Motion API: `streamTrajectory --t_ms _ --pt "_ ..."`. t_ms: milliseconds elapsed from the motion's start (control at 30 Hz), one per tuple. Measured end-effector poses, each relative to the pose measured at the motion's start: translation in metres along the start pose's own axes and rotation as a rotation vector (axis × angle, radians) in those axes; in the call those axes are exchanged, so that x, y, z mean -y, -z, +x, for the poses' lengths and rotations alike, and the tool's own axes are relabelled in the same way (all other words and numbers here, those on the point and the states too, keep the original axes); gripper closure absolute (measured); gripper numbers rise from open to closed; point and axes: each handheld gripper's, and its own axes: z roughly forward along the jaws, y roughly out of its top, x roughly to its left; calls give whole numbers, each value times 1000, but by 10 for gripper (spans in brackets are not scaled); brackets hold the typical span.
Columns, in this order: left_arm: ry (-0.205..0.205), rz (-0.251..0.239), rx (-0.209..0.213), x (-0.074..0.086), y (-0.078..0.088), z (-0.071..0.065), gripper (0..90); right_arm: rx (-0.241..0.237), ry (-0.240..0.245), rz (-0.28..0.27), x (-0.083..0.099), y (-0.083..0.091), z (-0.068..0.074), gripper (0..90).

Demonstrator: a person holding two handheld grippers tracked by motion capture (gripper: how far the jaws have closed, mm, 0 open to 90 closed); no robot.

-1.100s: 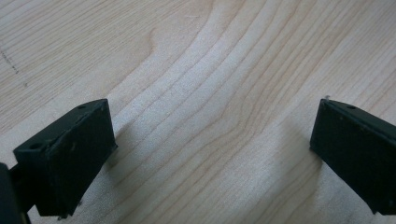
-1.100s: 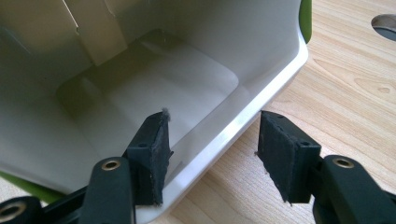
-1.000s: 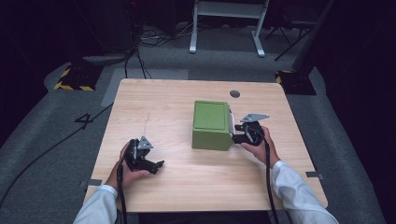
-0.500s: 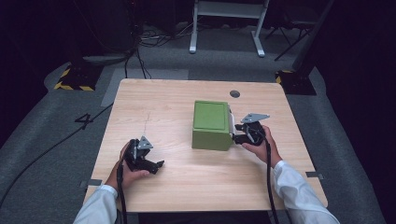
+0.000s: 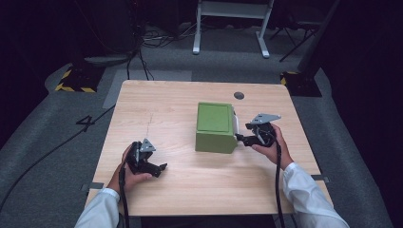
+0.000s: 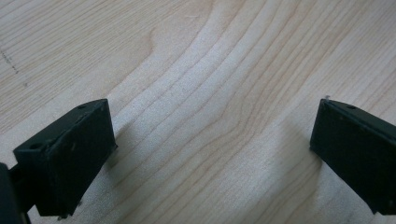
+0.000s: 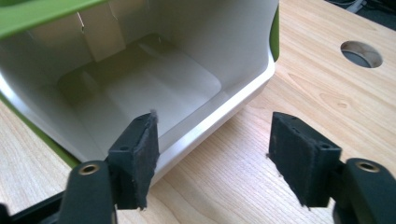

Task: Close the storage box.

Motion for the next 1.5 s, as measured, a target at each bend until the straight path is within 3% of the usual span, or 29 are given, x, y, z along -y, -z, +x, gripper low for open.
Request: streamTrajectory --t_ms 167,367,633,800,1033,1500 --pt "0 0 0 0 0 0 1 36 18 6 0 4 -1 304" --pt "0 0 0 0 0 0 1 68 44 57 6 6 -5 271" --pt "0 0 0 0 0 0 1 75 48 60 10 14 -9 251" --pt "2 -1 1 0 0 0 1 83 103 90 15 18 -8 236" --pt "1 0 1 0 0 0 1 83 127 110 24 24 -7 224" --pt "1 0 0 0 0 0 1 91 146 131 43 38 -9 209"
